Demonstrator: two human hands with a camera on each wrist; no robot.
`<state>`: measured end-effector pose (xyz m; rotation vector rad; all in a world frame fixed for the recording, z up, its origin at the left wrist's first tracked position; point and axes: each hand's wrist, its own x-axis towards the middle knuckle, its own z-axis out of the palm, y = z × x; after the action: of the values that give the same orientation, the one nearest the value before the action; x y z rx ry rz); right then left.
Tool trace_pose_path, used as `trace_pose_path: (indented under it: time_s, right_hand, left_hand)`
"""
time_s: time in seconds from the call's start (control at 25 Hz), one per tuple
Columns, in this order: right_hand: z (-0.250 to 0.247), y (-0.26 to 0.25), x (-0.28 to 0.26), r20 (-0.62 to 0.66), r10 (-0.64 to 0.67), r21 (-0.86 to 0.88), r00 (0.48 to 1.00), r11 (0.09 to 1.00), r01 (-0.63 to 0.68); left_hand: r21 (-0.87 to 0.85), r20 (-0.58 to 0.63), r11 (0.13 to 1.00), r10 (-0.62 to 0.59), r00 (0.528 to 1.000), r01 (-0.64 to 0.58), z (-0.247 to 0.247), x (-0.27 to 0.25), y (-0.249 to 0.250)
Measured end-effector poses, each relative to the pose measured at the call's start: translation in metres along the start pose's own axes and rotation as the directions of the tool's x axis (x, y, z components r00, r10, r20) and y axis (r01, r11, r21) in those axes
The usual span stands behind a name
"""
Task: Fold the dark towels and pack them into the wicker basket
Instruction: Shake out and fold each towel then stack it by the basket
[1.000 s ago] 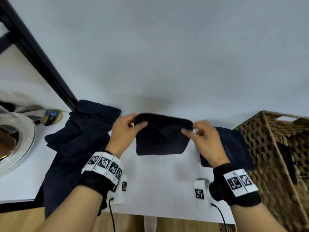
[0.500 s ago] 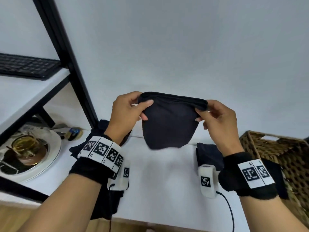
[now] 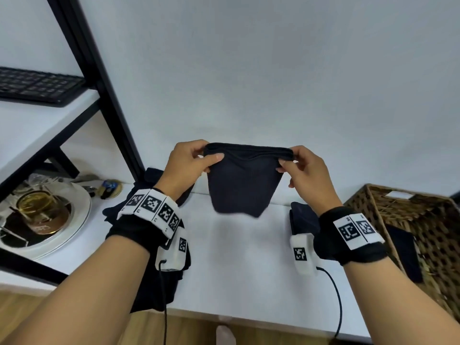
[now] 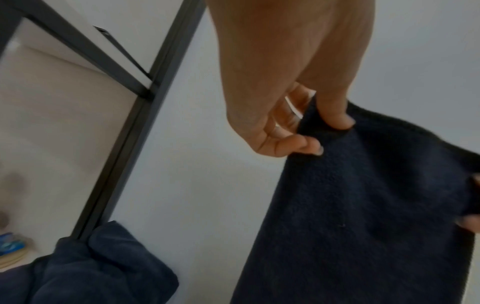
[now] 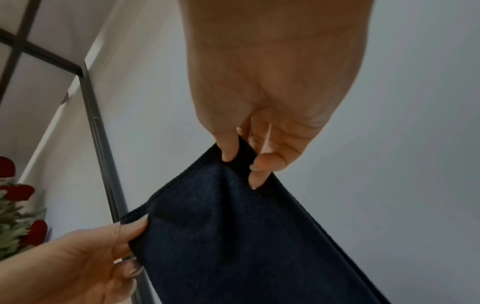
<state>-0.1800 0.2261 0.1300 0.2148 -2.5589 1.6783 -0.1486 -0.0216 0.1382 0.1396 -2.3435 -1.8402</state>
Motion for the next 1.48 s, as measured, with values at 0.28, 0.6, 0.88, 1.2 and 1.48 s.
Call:
trace_pose_path:
  time_s: [0.28, 0.6, 0.88, 1.2, 1.48]
  right_hand:
    - [0.011, 0.08, -0.105, 0.185, 0.051, -0.148, 0.981, 0.989, -0.024]
    - [0.039, 0.162, -0.129, 0.346, 0.397, -0.269, 0.85, 0.91, -0.315]
    - [0.086, 0.226, -0.05, 0.141, 0.529, -0.22, 0.837, 0.841, -0.494]
    - [0.109, 0.228, -0.066, 0.131, 0.648, -0.222, 0.75, 0.757, -0.615]
    - [-0.05, 0.168, -0.01, -0.368, 0.356, -0.205, 0.859, 0.87, -0.448]
  left_hand:
    - [0.179, 0.295, 0.964, -0.241, 0.925, 0.194, -0.001, -0.071, -0.085]
    - [0.249, 0.334, 0.856, -0.514, 0.79, 0.452, 0.037, -0.094, -0.175]
    - [0.387, -0.081, 0.769, -0.521, 0.85, 0.509, 0.082, -0.032, -0.236]
    - [0.394, 0.016, 0.727, -0.616, 0.787, 0.562, 0.124, -0.053, -0.238]
    - [-0.019, 0.14, 0.952, -0.299, 0.944, 0.305, 0.226, 0.005, -0.122]
